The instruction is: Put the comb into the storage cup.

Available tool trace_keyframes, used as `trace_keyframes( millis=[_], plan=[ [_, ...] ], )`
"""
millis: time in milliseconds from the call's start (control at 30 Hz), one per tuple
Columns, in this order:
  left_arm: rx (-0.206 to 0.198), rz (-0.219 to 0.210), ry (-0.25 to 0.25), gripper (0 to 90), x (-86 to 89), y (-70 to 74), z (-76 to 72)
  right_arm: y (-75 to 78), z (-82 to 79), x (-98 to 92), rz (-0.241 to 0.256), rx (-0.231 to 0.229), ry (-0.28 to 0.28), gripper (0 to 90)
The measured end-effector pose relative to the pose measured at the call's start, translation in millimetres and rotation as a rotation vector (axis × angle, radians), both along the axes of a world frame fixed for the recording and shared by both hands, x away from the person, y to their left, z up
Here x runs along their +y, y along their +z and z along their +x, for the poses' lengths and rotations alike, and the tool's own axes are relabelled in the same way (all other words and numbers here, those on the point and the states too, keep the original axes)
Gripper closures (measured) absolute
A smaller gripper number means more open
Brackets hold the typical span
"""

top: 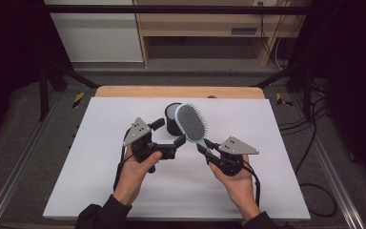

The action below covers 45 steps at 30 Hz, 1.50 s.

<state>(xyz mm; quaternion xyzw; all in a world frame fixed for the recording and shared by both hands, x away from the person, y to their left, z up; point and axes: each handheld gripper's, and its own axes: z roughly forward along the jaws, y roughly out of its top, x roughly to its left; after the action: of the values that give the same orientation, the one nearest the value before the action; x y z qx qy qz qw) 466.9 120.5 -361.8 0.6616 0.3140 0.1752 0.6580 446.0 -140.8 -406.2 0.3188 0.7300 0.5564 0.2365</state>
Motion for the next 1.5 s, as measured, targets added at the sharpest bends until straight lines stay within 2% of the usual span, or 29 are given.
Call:
trace_keyframes(
  millis=[200, 333, 500, 633, 733, 900, 1200, 1400, 1500],
  plan=[
    [0.020, -0.010, -0.011, 1.9, -10.4, 6.7, 6.3, 1.7, -1.5, 1.3, 0.012, -0.017, 0.007, 69.8],
    [0.031, 0.003, -0.019, 2.1, -19.6, 6.5, 9.8, 2.9, -2.4, 1.0, 0.020, -0.024, 0.007, 69.8],
    [0.074, -0.039, -0.038, 2.5, -29.8, 5.3, 14.0, 2.6, -3.3, 1.9, 0.017, -0.029, 0.011, 69.8],
    [0.076, -0.024, -0.043, 3.7, -36.0, 7.4, 15.2, 2.7, -3.9, 3.0, 0.018, -0.038, 0.011, 69.8],
    [0.084, -0.018, -0.041, 8.3, -38.1, 8.1, 15.9, 2.7, -4.1, 3.1, 0.020, -0.040, 0.012, 69.8],
    [0.122, -0.042, -0.044, 13.0, -39.4, 6.9, 18.4, 2.4, -4.4, 3.9, 0.019, -0.042, 0.009, 69.8],
    [0.146, -0.059, -0.035, 21.8, -40.2, 7.9, 19.2, 1.9, -5.3, 5.2, 0.018, -0.047, 0.007, 69.8],
    [0.179, -0.098, -0.026, 28.0, -40.6, 7.4, 19.1, 1.1, -4.8, 5.7, 0.019, -0.044, 0.010, 69.7],
    [0.196, -0.127, -0.006, 35.4, -39.6, 6.8, 18.9, 1.5, -4.9, 5.1, 0.022, -0.045, 0.009, 69.8]
  ],
)
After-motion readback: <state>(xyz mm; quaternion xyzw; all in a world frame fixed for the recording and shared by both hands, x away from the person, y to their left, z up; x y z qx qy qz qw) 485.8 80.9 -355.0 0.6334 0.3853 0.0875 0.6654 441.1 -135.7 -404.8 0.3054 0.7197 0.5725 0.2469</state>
